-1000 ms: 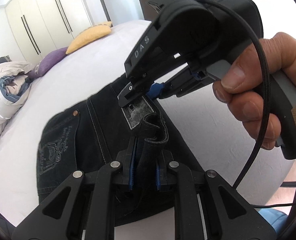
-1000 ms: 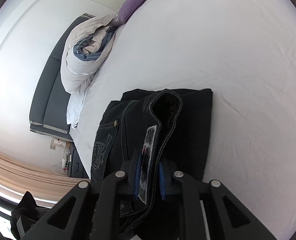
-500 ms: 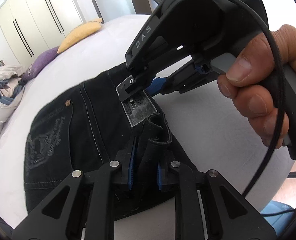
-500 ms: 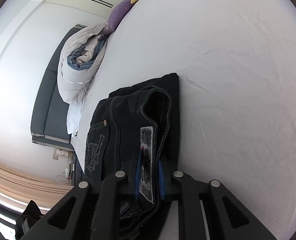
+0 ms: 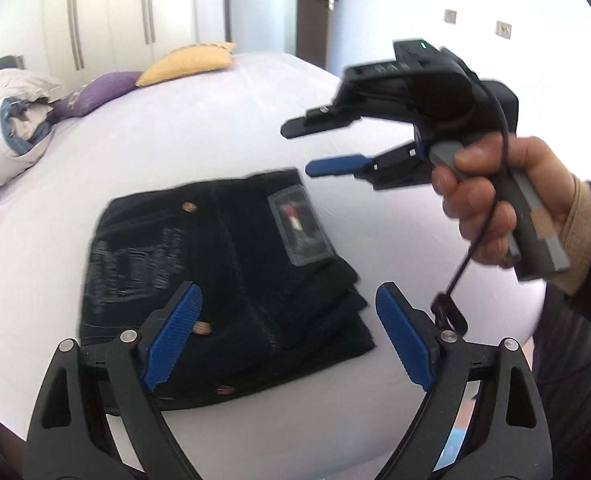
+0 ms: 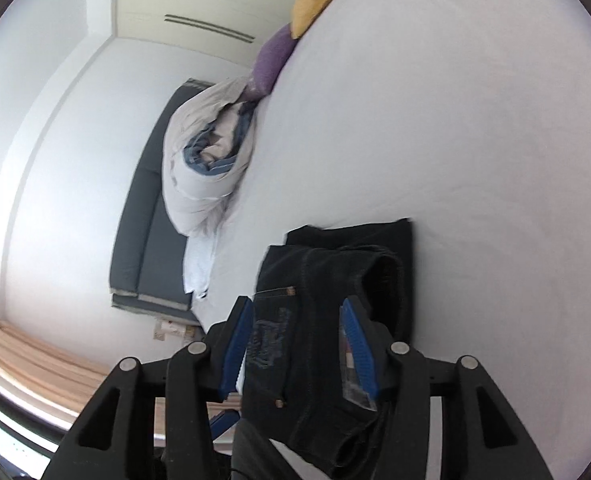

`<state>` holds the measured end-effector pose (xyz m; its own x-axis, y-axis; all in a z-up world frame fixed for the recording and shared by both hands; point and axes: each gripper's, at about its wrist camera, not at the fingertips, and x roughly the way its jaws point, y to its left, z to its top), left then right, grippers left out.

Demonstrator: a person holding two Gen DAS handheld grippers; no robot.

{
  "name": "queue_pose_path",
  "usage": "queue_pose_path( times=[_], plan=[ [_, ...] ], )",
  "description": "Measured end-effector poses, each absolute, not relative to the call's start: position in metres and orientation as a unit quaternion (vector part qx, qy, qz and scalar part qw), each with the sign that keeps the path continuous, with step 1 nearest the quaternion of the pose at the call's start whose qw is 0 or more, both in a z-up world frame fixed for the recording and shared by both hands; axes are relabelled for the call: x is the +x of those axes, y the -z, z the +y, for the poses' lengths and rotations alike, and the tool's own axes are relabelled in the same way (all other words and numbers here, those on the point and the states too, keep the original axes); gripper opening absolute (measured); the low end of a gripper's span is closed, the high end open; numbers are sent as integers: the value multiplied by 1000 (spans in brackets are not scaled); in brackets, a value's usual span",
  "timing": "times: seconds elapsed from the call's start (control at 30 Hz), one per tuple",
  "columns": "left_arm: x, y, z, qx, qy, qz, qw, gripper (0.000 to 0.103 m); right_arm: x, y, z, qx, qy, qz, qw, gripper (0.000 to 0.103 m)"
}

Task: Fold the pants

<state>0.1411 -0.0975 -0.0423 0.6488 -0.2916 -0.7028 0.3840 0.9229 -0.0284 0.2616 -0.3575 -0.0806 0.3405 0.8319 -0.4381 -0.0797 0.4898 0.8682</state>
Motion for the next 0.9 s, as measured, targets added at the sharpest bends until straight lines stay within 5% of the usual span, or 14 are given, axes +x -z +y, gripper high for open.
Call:
queue_pose_path(
  times=[0.1,0.2,0.3,0.4,0.57,0.73,0.9],
  plan=[
    [167,34,-54,39,156,371,915,89,272,85,-324,381,-357,491,698,51],
    [206,41,-19,24,129,386,913,89,285,112,-315,380,-322,518,696,62],
    [229,69,-3,-8,119,434,893,89,288,145,-333,421,-302,519,680,43],
    [244,107,19,-23,101,474,874,89,274,143,-353,433,-297,498,690,41],
    [257,81,37,-44,124,439,889,89,255,119,-367,436,-311,477,697,58],
    [297,64,39,-53,154,417,894,89,250,113,-343,432,-361,471,680,61],
    [332,108,34,-71,153,454,875,89,247,142,-340,450,-341,480,672,59]
  ],
)
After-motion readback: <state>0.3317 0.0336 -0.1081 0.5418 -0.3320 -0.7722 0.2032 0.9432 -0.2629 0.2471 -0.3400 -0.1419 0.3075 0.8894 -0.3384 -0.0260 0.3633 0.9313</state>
